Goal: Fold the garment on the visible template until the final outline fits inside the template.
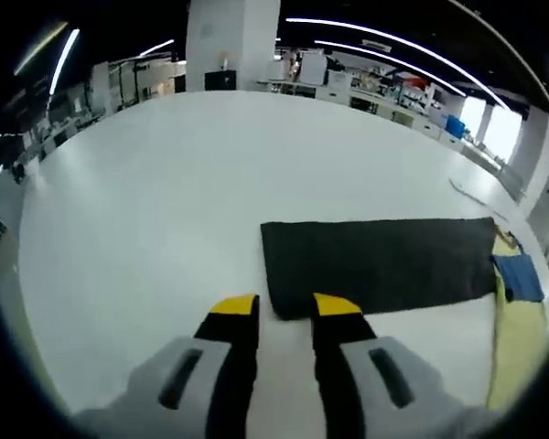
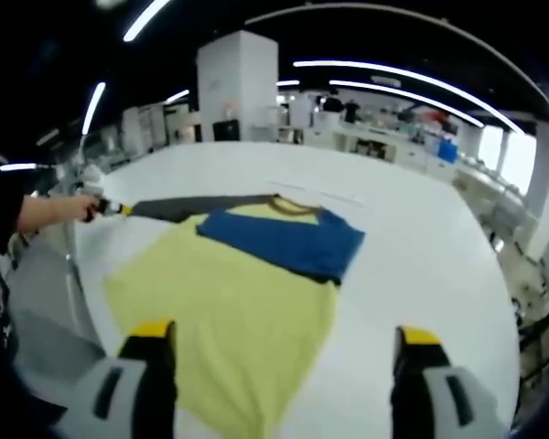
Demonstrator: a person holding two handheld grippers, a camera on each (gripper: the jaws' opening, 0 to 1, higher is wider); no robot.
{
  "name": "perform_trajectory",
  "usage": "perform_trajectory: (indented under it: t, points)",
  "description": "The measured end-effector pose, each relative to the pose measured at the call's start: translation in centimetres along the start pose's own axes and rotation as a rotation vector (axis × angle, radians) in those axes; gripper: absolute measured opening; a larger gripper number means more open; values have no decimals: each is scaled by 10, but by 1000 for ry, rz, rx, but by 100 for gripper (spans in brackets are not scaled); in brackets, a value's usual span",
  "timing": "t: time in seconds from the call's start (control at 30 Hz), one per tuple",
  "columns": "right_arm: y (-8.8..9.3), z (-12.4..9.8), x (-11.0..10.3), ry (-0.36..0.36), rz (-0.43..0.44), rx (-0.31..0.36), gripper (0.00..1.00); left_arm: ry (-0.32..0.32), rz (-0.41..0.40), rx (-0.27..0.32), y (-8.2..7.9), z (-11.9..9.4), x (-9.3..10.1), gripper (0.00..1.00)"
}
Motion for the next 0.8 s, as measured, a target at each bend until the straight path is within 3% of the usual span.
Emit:
perform_trajectory:
  t: [0.17,0.27,0.8]
  points:
    - [0,-2,2,1,1,5,99,3,-15,15,-2,-4,5,17]
    - [0,-2,2,2,5,4,99,-4,29,-2,-2,-5,8,12]
    - [2,-2,0,-6,4,10,99,2,60,-37,-6,-1,11,2]
Point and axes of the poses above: the point that each gripper's makers call its tool centre point, and the gripper's own axes: z roughly forward along the fingers, x roughly to its right, y roughly out of its underside, the point moved 4 cm from there along -z, roughly backward along the fingers, and after that the axes turned 7 degrees about z, right-handed, at the moved point
